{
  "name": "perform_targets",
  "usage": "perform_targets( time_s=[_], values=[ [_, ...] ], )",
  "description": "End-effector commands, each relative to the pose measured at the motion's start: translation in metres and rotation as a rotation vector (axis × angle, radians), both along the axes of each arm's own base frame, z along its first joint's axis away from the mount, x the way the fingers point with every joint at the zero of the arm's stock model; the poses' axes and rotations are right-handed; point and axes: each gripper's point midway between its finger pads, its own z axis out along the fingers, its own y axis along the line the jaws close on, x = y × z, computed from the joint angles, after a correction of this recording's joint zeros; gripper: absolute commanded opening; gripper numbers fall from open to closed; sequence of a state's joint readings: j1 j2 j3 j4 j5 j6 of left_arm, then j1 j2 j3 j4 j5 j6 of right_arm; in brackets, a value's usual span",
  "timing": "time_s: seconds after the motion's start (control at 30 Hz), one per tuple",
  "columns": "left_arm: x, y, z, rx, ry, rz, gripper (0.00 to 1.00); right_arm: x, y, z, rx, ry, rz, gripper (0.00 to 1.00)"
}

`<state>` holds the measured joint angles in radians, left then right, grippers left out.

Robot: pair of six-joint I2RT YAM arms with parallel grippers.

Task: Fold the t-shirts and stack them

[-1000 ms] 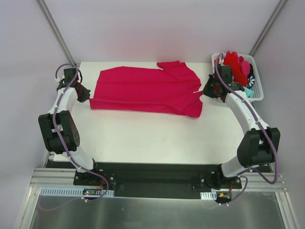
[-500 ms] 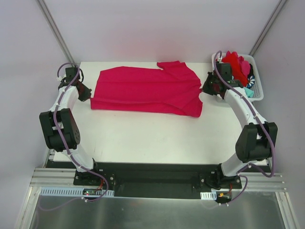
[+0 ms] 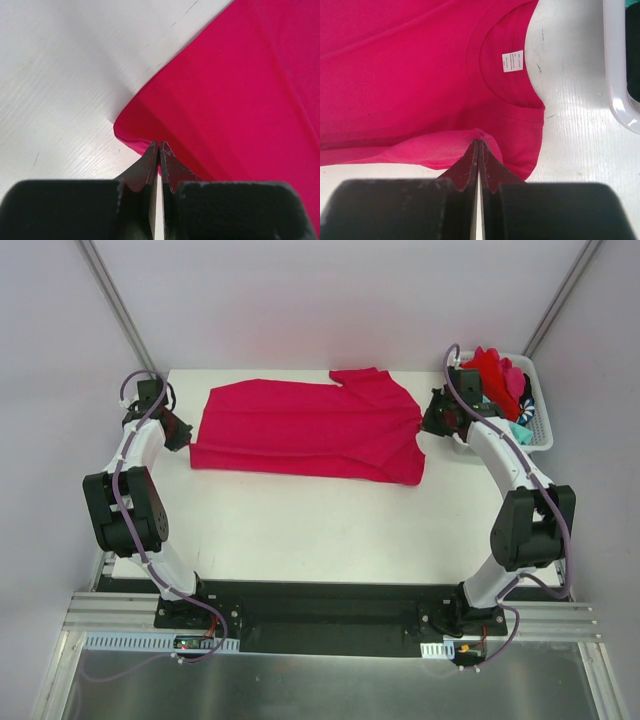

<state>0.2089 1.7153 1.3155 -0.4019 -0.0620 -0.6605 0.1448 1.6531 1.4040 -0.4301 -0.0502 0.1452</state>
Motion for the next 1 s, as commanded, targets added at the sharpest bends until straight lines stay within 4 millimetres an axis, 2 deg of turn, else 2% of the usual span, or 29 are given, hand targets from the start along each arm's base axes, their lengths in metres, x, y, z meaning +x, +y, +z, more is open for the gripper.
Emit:
perform_targets(
  time_s=[0.0,0.97],
  values=[
    [0.0089,0.0042,0.0125,0.037,-0.028,-0.01,0.0,0.021,0.0023,0.0258,0.012,-0.088,0.022,0.0],
    [0.0088,0.0021,0.0091,0.02,-0.023,-0.006,0.0,0.0272,0.0015,0.026,0.002,-0.103,0.046,0.0]
  ],
)
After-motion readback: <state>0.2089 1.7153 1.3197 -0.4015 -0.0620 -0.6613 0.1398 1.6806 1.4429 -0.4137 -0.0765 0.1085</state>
